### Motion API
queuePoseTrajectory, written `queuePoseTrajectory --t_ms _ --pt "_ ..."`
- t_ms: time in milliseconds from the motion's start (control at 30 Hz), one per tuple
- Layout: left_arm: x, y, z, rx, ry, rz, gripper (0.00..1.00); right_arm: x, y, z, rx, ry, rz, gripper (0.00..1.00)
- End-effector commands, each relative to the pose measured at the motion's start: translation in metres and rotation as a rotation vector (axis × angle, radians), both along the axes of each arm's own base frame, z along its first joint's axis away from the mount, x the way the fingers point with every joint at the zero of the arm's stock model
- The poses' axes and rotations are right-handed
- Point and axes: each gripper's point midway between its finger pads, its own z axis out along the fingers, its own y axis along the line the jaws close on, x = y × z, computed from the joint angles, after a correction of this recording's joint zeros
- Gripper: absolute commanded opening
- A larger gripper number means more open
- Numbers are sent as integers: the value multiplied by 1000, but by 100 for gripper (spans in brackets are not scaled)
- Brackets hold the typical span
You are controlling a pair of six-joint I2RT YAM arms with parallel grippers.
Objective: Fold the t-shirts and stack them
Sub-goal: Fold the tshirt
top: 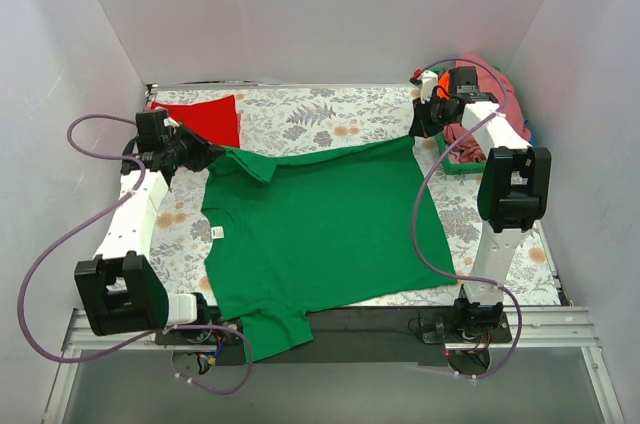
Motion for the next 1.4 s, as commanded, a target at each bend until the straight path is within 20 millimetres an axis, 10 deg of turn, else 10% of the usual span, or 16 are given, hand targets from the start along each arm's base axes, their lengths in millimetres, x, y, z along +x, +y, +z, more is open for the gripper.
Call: queuePoseTrajectory --t_ms 0,1367 --pt "-23 -3 12 -5 -12 -18 0 -6 -1 21 10 -64 26 1" --pt "-104 -38 -12 -176 189 -97 0 -66 -33 -4 -59 -51 3 1"
